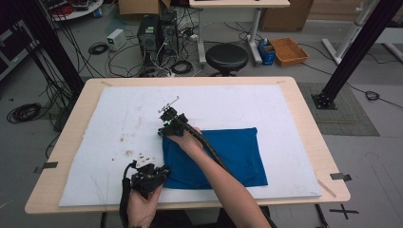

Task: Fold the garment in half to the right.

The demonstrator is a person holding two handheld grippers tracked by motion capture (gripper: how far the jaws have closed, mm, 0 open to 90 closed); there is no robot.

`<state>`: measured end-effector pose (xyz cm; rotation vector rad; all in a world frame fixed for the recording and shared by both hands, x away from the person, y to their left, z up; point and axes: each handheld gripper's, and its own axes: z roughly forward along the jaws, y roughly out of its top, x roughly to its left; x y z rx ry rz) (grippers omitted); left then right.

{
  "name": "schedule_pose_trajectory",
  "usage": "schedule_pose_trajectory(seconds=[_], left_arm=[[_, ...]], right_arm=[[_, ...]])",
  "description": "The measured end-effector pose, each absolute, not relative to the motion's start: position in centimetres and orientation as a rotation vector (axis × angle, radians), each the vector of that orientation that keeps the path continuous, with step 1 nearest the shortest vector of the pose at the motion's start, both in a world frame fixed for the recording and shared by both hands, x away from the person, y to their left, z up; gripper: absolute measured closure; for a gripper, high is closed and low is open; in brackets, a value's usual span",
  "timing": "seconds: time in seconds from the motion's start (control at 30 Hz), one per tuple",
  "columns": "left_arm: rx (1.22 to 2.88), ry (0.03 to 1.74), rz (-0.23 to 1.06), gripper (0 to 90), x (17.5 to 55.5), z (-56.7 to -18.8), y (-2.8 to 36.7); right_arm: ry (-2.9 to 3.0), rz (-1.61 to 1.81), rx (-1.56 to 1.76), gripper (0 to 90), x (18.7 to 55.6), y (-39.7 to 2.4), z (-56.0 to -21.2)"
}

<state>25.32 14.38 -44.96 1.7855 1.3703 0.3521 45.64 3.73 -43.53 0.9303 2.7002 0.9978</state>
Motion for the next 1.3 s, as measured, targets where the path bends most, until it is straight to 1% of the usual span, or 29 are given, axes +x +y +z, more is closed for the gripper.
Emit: schedule_pose_trajectory(seconds=[0.17, 0.23, 0.33, 0.6, 0.97, 1.03, 1.3], left_arm=[[1.786, 1.369, 0.354, 84.1, 25.3, -45.0, 14.4], [1.786, 1.369, 0.355, 84.1, 25.3, -44.9, 14.4], [1.787, 1.367, 0.355, 84.1, 25.3, -44.9, 14.4], [1.787, 1.358, 0.358, 84.5, 25.3, -44.8, 14.4], [1.778, 1.314, 0.383, 85.3, 24.9, -43.7, 14.2], [1.756, 1.295, 0.372, 85.6, 24.7, -43.3, 14.0], [1.762, 1.232, 0.337, 86.1, 24.9, -42.1, 13.1]], right_arm=[[2.677, 0.970, 0.887, 75.1, 45.4, 3.8, -43.6], [2.677, 0.969, 0.874, 83.1, 45.4, 3.8, -43.6], [2.692, 0.964, 0.843, 87.1, 45.1, 3.9, -43.5], [2.680, 1.025, 0.835, 87.8, 45.2, 3.5, -43.0], [2.644, 1.154, 0.860, 88.1, 45.4, 1.8, -40.8], [2.640, 1.187, 0.863, 88.2, 45.4, 1.3, -40.3], [2.637, 1.273, 0.846, 88.1, 45.3, -1.2, -38.4]])
